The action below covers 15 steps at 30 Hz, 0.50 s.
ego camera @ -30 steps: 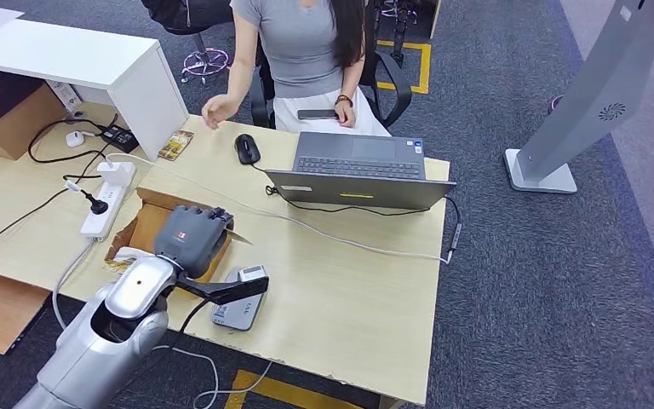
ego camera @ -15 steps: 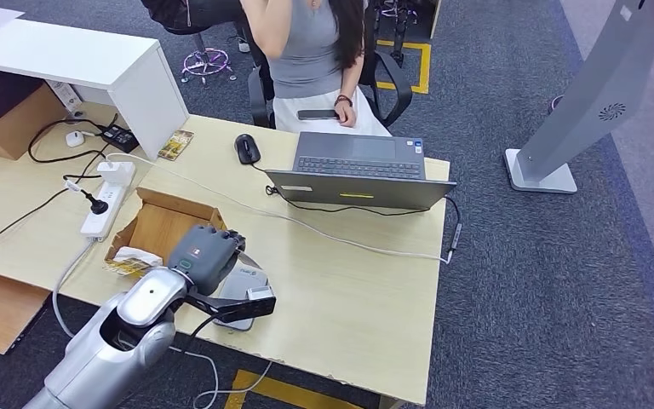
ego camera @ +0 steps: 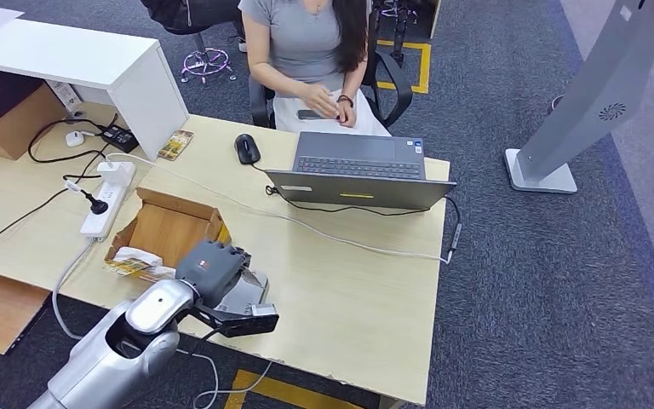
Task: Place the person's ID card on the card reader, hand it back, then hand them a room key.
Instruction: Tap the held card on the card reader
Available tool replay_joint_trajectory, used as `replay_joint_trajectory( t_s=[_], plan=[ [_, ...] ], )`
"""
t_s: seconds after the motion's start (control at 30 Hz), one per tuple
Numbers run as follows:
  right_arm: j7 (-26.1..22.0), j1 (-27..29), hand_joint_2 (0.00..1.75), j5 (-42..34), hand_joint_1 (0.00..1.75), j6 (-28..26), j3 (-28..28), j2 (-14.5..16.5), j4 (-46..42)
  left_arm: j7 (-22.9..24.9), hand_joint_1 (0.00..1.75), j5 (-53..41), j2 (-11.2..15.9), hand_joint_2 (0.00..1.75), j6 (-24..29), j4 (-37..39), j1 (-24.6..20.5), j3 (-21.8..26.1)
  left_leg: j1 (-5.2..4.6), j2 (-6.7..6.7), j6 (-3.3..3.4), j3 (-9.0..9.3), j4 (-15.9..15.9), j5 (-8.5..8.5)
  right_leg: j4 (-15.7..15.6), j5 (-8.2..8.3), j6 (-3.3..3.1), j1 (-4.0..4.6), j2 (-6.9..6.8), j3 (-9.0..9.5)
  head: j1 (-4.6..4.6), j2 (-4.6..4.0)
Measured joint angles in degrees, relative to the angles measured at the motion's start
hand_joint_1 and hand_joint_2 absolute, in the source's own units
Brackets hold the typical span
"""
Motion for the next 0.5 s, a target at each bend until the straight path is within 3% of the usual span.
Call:
replay_joint_trajectory(
  t_s=[0.5],
  plan=[
    [0.09,-0.01,1.75,0.1,0.0,0.36,-0.07,0.01,0.0,1.68,1.75,-1.73,0.57,1.75,-1.9,3.25,-0.01,-2.26,0.0,-0.01,0.01,0.03,0.0,0.01,0.0,0.01,0.0,0.0,-0.01,0.03,0.0,0.0]
  ],
)
